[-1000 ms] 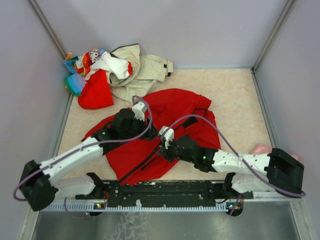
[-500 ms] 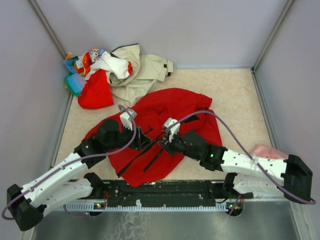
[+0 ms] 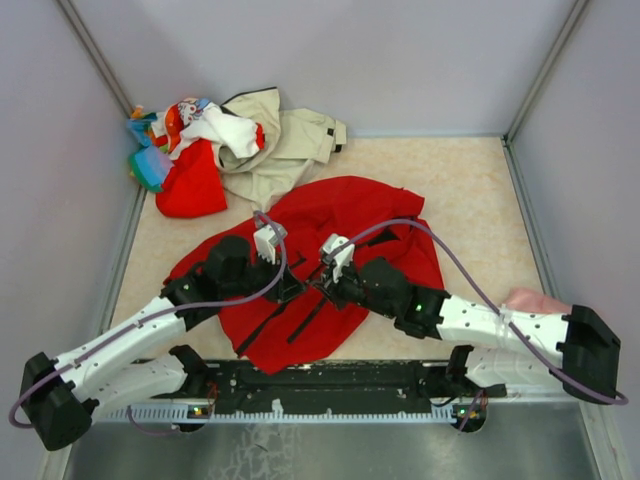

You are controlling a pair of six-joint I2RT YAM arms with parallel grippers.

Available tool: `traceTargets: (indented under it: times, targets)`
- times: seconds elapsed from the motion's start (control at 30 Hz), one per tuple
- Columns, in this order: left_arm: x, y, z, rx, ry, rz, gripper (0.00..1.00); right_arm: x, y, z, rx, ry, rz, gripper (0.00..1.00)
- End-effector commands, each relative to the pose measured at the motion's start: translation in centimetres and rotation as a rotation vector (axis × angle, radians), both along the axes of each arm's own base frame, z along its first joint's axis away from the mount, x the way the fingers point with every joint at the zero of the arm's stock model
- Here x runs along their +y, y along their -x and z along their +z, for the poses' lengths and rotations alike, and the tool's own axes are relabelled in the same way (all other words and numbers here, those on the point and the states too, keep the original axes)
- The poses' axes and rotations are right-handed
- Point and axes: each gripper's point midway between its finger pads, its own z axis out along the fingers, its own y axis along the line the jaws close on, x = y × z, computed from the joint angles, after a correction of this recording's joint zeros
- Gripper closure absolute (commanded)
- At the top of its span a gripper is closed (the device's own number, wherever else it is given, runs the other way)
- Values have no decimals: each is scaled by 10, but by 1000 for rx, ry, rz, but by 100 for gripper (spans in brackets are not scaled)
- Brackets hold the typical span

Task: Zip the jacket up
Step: Zip the zipper on the jacket.

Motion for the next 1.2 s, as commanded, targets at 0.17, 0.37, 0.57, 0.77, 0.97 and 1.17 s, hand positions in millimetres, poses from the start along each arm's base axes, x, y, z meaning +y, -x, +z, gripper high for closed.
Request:
traceTargets:
  times: [0.17, 0.37, 0.57, 0.77, 0.97, 1.17]
  targets:
    - [10, -6, 22, -89, -49, 1, 94, -11, -34, 55, -147, -26, -166, 100]
    - [22, -8, 33, -148, -96, 13, 100, -45, -64, 53, -135, 32, -315, 100]
    - [34, -12, 38, -177, -136, 58, 100, -81, -89, 56, -146, 67, -460, 100]
    - [53, -25, 43, -217, -209, 148, 100, -119, -114, 55, -134, 94, -602, 100]
    - [74, -37, 30, -204, -296, 277, 100, -167, -139, 34, -55, 95, -769, 100]
    - [91, -47, 17, -174, -345, 405, 100, -200, -156, 15, 12, 90, -907, 100]
